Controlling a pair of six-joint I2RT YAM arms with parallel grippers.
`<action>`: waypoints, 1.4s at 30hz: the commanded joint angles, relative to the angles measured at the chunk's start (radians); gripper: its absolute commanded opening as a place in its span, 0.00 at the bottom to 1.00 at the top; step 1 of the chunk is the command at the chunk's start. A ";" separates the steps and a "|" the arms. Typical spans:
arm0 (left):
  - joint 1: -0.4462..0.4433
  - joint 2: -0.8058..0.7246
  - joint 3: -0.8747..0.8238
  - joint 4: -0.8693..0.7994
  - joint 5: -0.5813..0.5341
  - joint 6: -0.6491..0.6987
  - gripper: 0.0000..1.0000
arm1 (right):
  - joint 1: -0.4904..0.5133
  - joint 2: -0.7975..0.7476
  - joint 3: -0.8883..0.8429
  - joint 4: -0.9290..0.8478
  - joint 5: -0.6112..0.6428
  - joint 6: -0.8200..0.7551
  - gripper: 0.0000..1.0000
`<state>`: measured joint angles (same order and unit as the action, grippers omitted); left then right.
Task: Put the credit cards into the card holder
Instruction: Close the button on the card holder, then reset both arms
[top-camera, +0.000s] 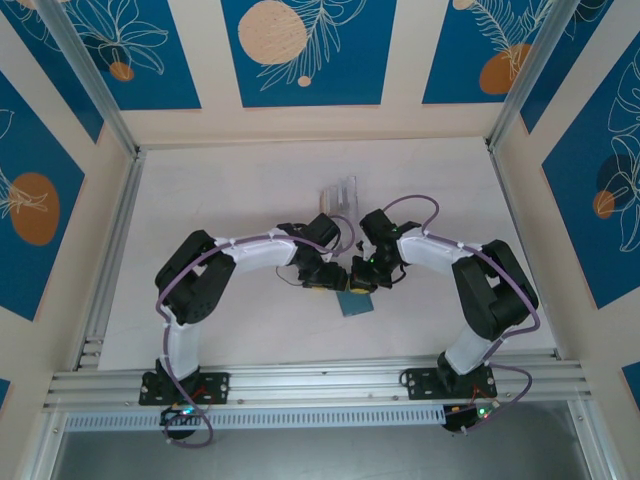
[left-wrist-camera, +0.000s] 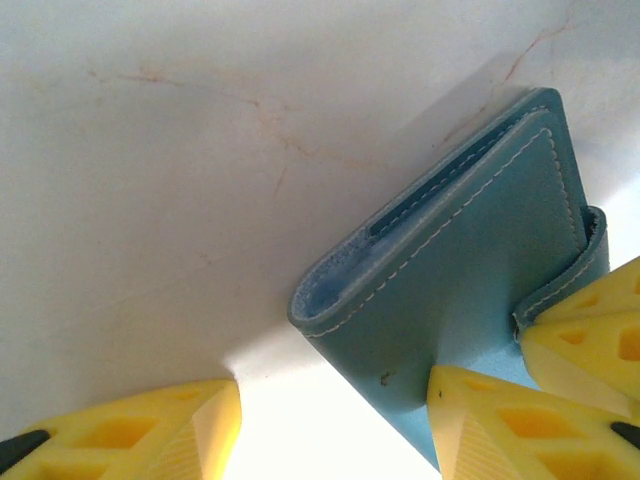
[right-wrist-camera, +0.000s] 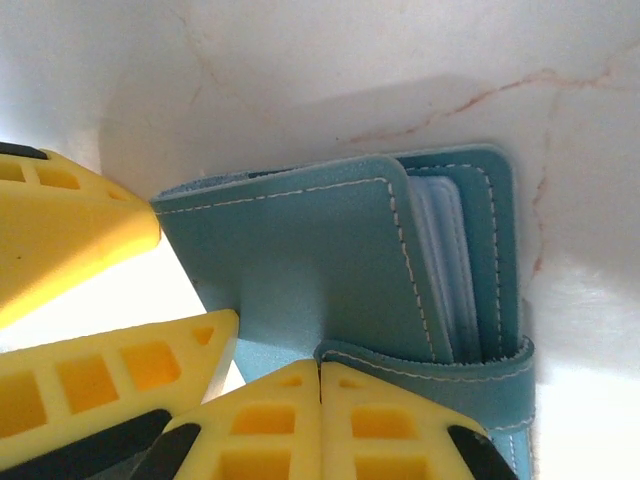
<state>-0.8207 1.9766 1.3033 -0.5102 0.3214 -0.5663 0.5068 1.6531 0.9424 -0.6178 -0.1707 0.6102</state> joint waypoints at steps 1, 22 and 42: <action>0.018 -0.014 -0.037 0.094 -0.057 0.031 0.55 | 0.007 -0.023 0.023 -0.077 0.084 -0.008 0.13; 0.451 -0.805 -0.467 0.221 -0.629 0.176 1.00 | -0.178 -0.448 0.084 0.091 0.524 -0.129 0.99; 0.618 -0.638 -0.816 0.990 -0.813 0.524 0.99 | -0.483 -0.297 -0.519 1.232 0.566 -0.422 0.99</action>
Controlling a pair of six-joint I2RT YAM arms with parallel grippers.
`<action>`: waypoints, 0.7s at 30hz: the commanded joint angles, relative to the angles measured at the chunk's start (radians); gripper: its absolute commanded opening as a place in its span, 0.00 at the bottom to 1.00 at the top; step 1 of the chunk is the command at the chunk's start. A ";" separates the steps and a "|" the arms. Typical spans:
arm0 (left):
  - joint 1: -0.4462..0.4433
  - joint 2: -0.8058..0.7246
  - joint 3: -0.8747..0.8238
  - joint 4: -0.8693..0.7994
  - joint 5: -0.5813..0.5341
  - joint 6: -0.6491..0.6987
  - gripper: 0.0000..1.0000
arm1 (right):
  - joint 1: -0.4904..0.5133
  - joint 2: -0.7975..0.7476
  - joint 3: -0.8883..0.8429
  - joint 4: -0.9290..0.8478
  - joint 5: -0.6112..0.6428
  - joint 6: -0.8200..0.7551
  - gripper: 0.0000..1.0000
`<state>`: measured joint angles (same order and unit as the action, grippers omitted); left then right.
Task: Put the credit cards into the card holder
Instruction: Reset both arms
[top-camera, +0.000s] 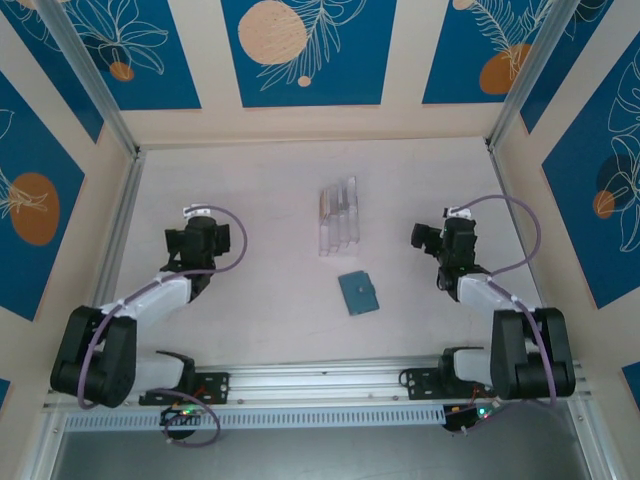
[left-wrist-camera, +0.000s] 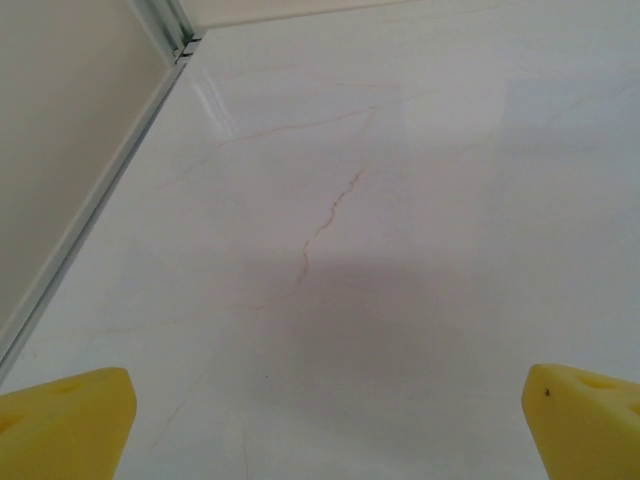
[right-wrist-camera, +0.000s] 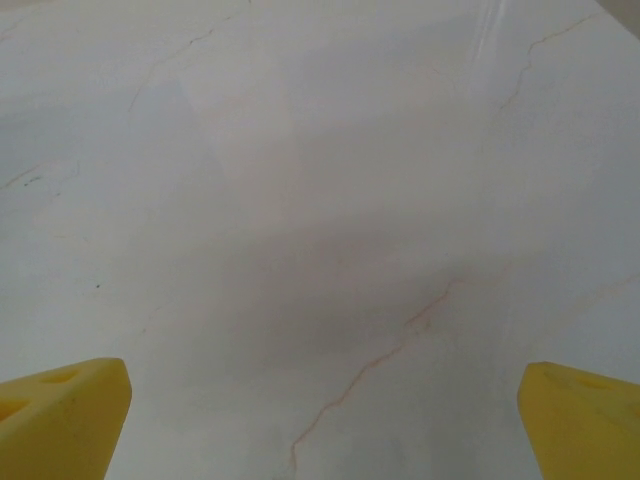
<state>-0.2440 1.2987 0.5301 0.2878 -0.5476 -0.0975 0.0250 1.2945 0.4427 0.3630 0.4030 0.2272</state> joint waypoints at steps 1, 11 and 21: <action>0.055 0.056 -0.069 0.262 0.072 0.055 0.99 | 0.002 0.066 -0.004 0.232 -0.017 -0.050 0.99; 0.086 0.193 -0.208 0.690 0.191 0.144 1.00 | -0.003 0.228 -0.064 0.516 -0.135 -0.080 0.99; 0.132 0.266 -0.172 0.686 0.282 0.122 1.00 | 0.013 0.228 -0.050 0.489 -0.114 -0.093 0.99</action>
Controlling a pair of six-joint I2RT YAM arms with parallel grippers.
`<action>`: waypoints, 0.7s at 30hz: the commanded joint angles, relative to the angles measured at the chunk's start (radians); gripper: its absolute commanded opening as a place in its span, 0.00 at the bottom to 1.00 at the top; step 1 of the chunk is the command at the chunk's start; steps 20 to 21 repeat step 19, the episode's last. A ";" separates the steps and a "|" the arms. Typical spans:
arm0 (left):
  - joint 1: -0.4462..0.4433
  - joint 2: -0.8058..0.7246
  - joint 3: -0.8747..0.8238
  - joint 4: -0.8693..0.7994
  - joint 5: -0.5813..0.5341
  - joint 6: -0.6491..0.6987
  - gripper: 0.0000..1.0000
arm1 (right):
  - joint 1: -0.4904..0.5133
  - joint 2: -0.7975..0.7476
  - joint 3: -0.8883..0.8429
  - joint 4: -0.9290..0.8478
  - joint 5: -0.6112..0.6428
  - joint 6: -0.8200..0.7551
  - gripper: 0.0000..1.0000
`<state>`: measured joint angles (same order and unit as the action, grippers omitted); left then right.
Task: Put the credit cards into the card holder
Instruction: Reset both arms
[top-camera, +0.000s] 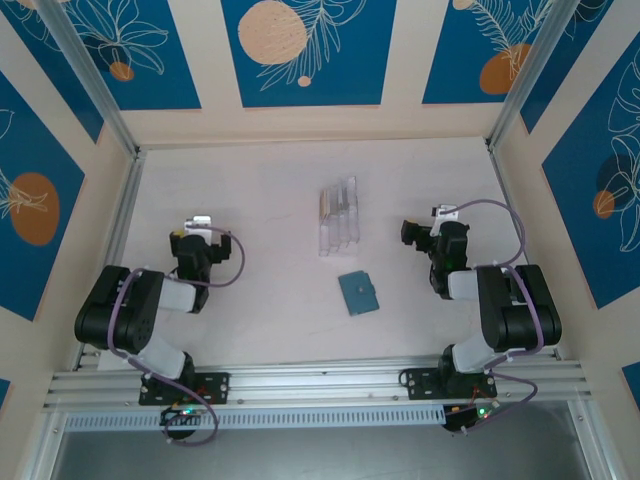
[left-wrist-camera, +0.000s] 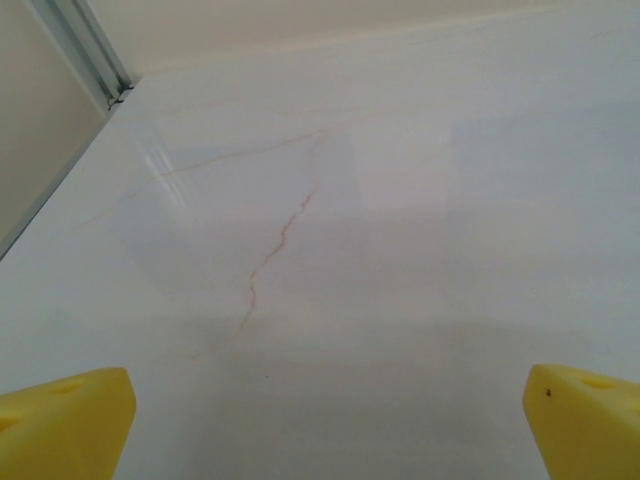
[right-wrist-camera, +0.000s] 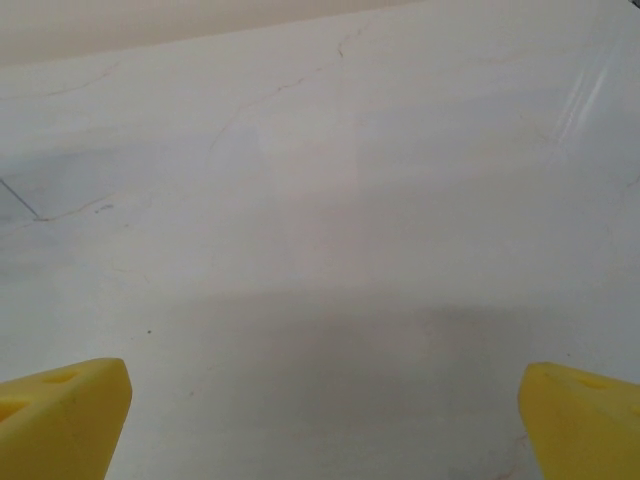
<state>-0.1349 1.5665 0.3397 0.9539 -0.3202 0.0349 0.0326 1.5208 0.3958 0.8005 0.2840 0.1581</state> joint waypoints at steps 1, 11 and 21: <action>0.023 -0.005 0.018 0.013 0.054 -0.012 1.00 | 0.006 0.001 -0.006 0.051 0.006 -0.024 0.99; 0.017 -0.005 0.018 0.020 0.070 0.004 1.00 | 0.006 0.002 -0.001 0.046 0.003 -0.025 0.99; 0.018 -0.004 0.018 0.020 0.069 0.003 1.00 | -0.027 0.001 0.017 0.010 -0.169 -0.054 0.99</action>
